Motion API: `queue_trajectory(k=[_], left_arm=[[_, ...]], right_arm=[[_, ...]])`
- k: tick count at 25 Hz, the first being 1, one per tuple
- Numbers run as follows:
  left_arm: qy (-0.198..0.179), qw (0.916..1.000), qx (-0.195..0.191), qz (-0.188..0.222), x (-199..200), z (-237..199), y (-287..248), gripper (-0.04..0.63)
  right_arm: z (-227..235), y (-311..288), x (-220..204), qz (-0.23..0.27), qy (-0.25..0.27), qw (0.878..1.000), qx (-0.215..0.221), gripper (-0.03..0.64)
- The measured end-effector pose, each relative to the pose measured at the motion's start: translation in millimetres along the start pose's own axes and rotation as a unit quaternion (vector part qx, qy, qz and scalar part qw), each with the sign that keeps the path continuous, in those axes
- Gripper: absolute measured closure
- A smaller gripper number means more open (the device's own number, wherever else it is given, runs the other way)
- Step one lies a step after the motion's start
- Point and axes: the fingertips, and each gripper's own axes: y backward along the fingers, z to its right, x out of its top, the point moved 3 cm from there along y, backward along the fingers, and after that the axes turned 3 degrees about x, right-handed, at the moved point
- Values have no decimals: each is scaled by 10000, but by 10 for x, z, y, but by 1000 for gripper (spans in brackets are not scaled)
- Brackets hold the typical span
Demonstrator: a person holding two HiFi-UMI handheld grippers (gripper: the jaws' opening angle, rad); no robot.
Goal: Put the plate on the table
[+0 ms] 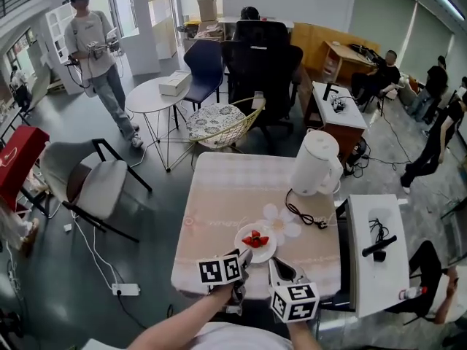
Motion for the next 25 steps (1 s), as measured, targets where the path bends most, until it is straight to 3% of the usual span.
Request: queue_trajectory(k=[12, 25], left_arm=[[-1180, 9900, -215, 738, -169, 657, 561, 562], [-2276, 9658, -252, 1219, -486, 1230, 936, 589]], right_arm=[[-119, 415, 36, 122, 148, 9992, 349, 612], [-154, 850, -14, 266, 250, 9970, 683, 614]])
